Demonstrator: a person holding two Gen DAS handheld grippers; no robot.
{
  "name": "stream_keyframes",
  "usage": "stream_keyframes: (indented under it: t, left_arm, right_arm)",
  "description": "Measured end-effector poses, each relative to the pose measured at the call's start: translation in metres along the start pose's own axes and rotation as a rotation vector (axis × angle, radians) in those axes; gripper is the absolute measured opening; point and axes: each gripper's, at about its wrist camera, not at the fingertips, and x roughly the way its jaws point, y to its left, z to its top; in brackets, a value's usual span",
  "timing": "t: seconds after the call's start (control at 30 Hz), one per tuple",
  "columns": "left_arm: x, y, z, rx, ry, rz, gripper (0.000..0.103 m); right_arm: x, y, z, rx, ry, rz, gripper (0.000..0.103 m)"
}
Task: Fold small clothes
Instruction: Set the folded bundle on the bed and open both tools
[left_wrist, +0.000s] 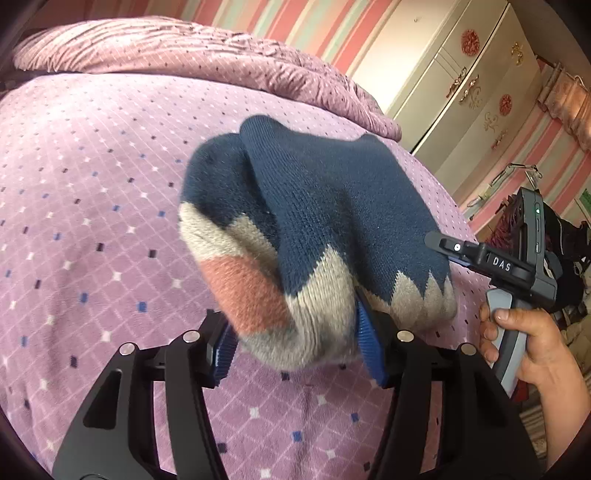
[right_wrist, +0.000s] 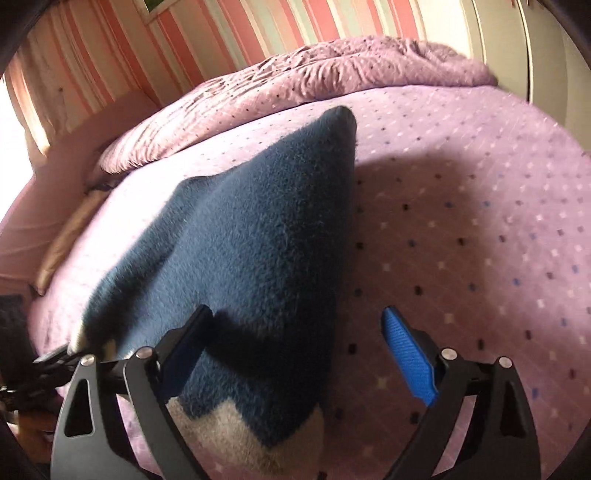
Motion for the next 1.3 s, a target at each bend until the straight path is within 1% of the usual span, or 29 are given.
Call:
stream_keyframes:
  t: [0.13,0.2,0.27,0.3,0.33,0.37,0.4,0.43,0.47,0.5,0.53,0.57,0.6,0.63,0.67,0.7,0.77,0.8,0.83,0.87,0.93,1.0,1.03,1.1,1.13,1.23,1.3]
  left_arm:
    - [-0.022,0.003,-0.007,-0.013,-0.046,0.009,0.059]
    - [-0.033,0.007,-0.008,-0.016,-0.077,0.014,0.061]
    - [-0.044,0.011,-0.008,-0.004,-0.103,0.039,0.061]
    - [-0.039,0.003,-0.001,0.002,-0.099,0.053,0.061]
    - [-0.037,0.005,0.001,0.005,-0.089,0.071,0.064]
    - [-0.033,0.008,0.003,0.003,-0.064,0.100,0.068]
    - [-0.021,0.006,0.010,0.003,-0.040,0.119,0.070]
    - [-0.015,0.008,0.012,0.003,-0.016,0.138,0.070]
    - [-0.011,0.011,0.011,0.004,0.005,0.156,0.072]
    - [-0.003,0.009,0.011,0.017,0.026,0.183,0.073]
    - [-0.001,0.009,0.008,0.032,0.035,0.208,0.080]
    - [0.002,0.009,0.006,0.050,0.043,0.249,0.089]
    - [0.001,0.009,0.003,0.055,0.045,0.272,0.093]
    - [0.002,0.011,0.003,0.057,0.049,0.287,0.098]
    - [0.002,0.013,0.003,0.053,0.054,0.290,0.100]
    - [0.003,0.014,0.004,0.053,0.060,0.290,0.100]
    - [-0.002,0.013,0.007,0.064,0.053,0.293,0.100]
    - [-0.009,0.011,0.011,0.072,0.041,0.293,0.100]
    - [-0.017,0.009,0.013,0.082,0.028,0.297,0.100]
    - [-0.023,0.007,0.014,0.093,0.017,0.305,0.100]
    - [-0.049,0.003,0.018,0.129,-0.026,0.313,0.100]
    - [-0.076,0.002,0.022,0.168,-0.052,0.322,0.100]
    - [-0.087,0.002,0.024,0.192,-0.064,0.331,0.100]
    - [-0.116,0.001,0.029,0.237,-0.099,0.382,0.100]
    - [-0.131,0.003,0.030,0.245,-0.117,0.390,0.100]
    - [-0.179,0.007,0.028,0.236,-0.155,0.386,0.100]
    - [-0.207,0.010,0.022,0.234,-0.162,0.390,0.100]
  right_arm:
    - [-0.016,0.009,-0.007,-0.034,-0.023,-0.055,0.092]
    - [-0.021,0.013,-0.011,-0.057,-0.027,-0.066,0.092]
    - [-0.028,0.020,-0.015,-0.088,-0.033,-0.090,0.092]
    - [-0.034,0.026,-0.016,-0.112,-0.047,-0.119,0.092]
    - [-0.039,0.031,-0.017,-0.133,-0.075,-0.153,0.092]
    - [-0.044,0.035,-0.016,-0.150,-0.103,-0.168,0.093]
    - [-0.048,0.039,-0.015,-0.164,-0.125,-0.174,0.094]
    - [-0.053,0.046,-0.016,-0.188,-0.152,-0.196,0.097]
    - [-0.054,0.050,-0.017,-0.200,-0.159,-0.218,0.101]
    - [-0.052,0.055,-0.019,-0.226,-0.158,-0.260,0.101]
    - [-0.047,0.059,-0.021,-0.252,-0.137,-0.302,0.101]
    - [-0.038,0.061,-0.024,-0.277,-0.105,-0.350,0.101]
    - [-0.030,0.061,-0.027,-0.292,-0.069,-0.384,0.101]
    - [-0.013,0.059,-0.032,-0.307,0.013,-0.421,0.101]
    - [-0.005,0.056,-0.036,-0.305,0.043,-0.432,0.101]
    - [-0.004,0.055,-0.038,-0.290,0.035,-0.436,0.101]
    - [-0.014,0.050,-0.037,-0.220,0.017,-0.419,0.101]
    - [-0.022,0.049,-0.035,-0.189,0.005,-0.415,0.101]
    - [-0.037,0.052,-0.034,-0.163,-0.029,-0.410,0.101]
    - [-0.047,0.055,-0.034,-0.156,-0.048,-0.407,0.101]
    - [-0.075,0.068,-0.035,-0.142,-0.098,-0.409,0.101]
    - [-0.105,0.086,-0.039,-0.113,-0.135,-0.405,0.101]
    - [-0.115,0.094,-0.042,-0.104,-0.142,-0.400,0.101]
    - [-0.132,0.111,-0.049,-0.087,-0.148,-0.406,0.101]
    - [-0.141,0.122,-0.054,-0.082,-0.142,-0.411,0.101]
    - [-0.161,0.154,-0.071,-0.093,-0.131,-0.399,0.101]
    - [-0.176,0.177,-0.086,-0.122,-0.136,-0.389,0.101]
